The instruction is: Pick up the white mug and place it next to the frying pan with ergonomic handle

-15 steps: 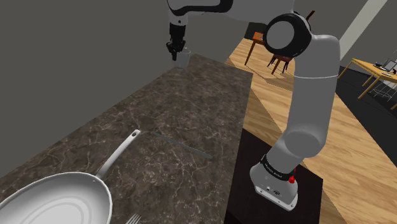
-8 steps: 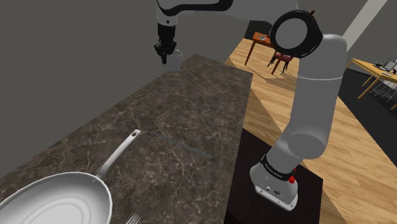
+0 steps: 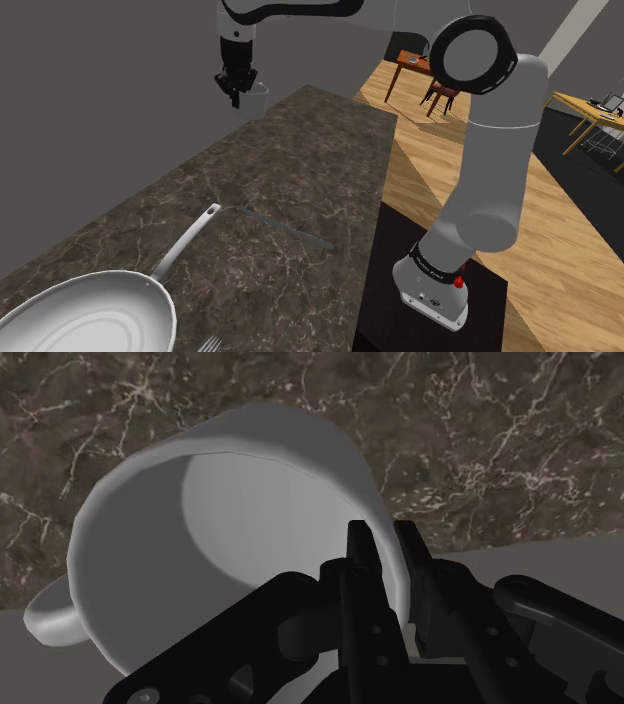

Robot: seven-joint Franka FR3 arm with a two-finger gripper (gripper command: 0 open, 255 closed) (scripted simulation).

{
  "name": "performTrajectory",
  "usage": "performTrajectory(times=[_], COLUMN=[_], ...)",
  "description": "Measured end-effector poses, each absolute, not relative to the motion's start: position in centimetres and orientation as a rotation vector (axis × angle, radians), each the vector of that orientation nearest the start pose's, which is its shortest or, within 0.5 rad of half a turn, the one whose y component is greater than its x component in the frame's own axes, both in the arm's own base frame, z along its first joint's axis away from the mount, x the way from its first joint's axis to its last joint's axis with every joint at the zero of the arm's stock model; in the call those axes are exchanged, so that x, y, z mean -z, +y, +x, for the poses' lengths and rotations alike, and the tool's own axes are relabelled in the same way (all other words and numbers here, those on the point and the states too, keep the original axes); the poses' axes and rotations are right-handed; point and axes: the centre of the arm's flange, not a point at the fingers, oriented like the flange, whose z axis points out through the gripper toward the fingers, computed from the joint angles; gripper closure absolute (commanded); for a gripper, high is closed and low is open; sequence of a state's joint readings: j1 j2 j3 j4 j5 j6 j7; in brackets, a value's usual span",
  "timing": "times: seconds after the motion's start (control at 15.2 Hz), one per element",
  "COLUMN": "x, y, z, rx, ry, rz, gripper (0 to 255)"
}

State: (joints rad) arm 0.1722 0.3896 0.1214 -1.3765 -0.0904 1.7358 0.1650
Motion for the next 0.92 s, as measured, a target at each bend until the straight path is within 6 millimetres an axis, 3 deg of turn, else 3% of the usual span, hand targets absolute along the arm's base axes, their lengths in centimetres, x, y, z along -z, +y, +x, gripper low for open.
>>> performTrajectory(times=[0.92], x=[-48.9], y=[35.5], z=[60.7], rx=[-0.027], ry=[-0.218], rz=[-3.182], gripper=[255])
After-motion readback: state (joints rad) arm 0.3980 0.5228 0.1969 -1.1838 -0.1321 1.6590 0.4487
